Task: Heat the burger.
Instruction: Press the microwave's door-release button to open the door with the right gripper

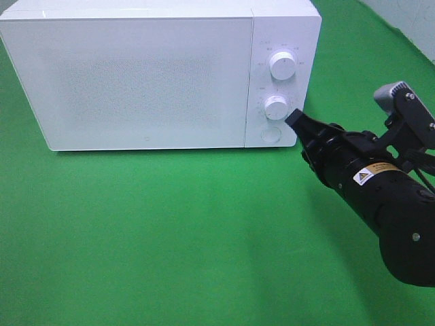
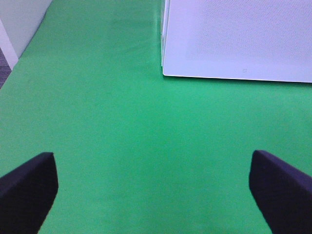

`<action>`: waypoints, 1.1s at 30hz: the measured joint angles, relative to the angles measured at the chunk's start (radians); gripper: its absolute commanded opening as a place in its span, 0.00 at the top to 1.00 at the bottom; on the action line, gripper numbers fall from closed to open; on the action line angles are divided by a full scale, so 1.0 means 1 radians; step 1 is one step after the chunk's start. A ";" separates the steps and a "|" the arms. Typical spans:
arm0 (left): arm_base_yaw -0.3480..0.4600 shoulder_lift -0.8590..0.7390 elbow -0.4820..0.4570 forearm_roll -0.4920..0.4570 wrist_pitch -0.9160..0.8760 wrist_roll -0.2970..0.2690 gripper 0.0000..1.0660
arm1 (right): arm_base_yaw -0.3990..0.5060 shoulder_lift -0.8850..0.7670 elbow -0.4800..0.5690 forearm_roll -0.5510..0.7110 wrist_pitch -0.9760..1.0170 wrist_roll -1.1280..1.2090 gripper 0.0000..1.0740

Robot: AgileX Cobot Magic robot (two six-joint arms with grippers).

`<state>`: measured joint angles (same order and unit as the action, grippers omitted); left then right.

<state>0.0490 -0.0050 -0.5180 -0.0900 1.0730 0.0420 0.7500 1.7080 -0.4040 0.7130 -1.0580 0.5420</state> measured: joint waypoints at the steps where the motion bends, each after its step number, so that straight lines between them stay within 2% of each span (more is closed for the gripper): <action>1: 0.000 0.000 0.000 0.000 0.000 0.000 0.06 | 0.000 0.000 0.000 0.000 0.000 0.042 0.88; 8: 0.000 0.000 0.000 0.000 0.000 0.000 0.06 | 0.000 0.000 0.000 -0.017 0.000 0.298 0.94; 11: 0.000 0.000 0.000 0.000 0.000 0.000 0.06 | 0.000 0.007 0.000 -0.041 0.000 0.470 1.00; 14: 0.000 0.000 0.000 0.000 0.000 0.000 0.06 | 0.000 0.030 -0.001 -0.068 0.005 0.587 1.00; 23: 0.000 0.000 0.000 0.000 0.000 0.000 0.06 | -0.003 0.091 -0.014 -0.082 0.025 0.716 1.00; 33: 0.000 0.000 0.000 0.000 0.000 0.000 0.06 | -0.009 0.184 -0.120 -0.099 0.052 0.771 1.00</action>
<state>0.0490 -0.0050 -0.5180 -0.0900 1.0730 0.0420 0.7410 1.8920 -0.5240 0.6140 -1.0060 1.3130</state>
